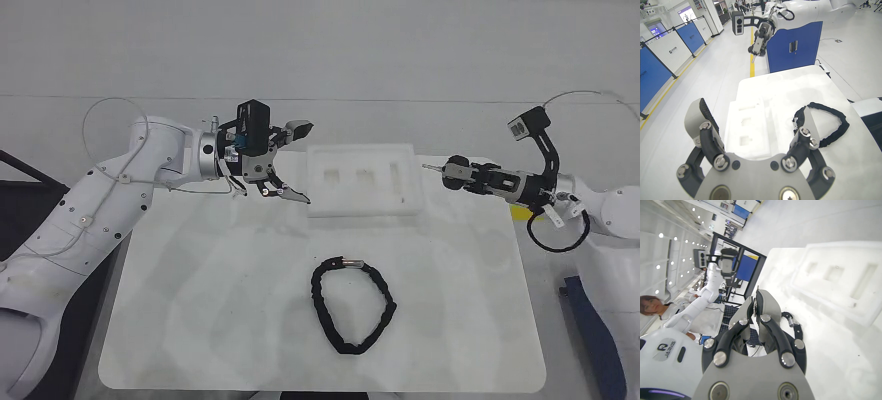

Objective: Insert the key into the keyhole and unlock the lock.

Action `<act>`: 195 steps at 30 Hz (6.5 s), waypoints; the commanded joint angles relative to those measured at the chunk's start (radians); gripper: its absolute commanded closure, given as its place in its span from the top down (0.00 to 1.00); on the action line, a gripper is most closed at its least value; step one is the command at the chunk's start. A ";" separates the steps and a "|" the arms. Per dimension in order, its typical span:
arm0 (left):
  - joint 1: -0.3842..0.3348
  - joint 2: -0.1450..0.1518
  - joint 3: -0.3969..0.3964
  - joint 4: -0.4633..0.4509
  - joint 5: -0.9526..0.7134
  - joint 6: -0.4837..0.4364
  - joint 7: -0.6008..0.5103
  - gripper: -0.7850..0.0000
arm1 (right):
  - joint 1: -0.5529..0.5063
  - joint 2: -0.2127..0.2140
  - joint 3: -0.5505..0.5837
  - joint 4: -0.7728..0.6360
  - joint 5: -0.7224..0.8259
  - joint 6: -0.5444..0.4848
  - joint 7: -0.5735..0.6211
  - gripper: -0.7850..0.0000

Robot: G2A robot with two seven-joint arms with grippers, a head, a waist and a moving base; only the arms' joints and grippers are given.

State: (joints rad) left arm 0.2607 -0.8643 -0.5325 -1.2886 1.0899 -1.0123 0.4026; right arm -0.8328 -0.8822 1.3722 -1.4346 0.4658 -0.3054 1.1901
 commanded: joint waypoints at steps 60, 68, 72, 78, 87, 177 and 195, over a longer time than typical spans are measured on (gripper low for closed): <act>0.285 -0.214 0.187 0.281 0.385 0.196 0.333 1.00 | 0.014 0.024 0.074 -0.090 -0.006 0.035 0.107 0.00; 0.279 -0.250 0.204 0.339 0.394 0.189 0.353 1.00 | 0.014 0.024 0.074 -0.090 -0.006 0.035 0.107 0.00; 0.279 -0.250 0.204 0.339 0.394 0.189 0.353 1.00 | 0.014 0.024 0.074 -0.090 -0.006 0.035 0.107 0.00; 0.279 -0.250 0.204 0.339 0.394 0.189 0.353 1.00 | 0.014 0.024 0.074 -0.090 -0.006 0.035 0.107 0.00; 0.303 -0.253 0.173 0.270 0.414 0.248 0.205 1.00 | 0.014 0.024 0.074 -0.090 -0.006 0.035 0.107 0.00; 0.336 -0.314 -0.095 0.089 0.477 0.176 0.321 0.00 | 0.022 0.059 0.117 -0.267 -0.113 0.236 0.286 0.00; 0.305 -0.344 -0.138 -0.047 0.404 0.210 0.276 0.00 | 0.047 0.115 0.203 -0.402 -0.175 0.368 0.338 0.00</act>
State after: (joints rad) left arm 0.5735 -1.2024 -0.6762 -1.3399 1.4911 -0.8121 0.6812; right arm -0.7833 -0.7706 1.5677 -1.8283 0.3038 0.0504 1.5315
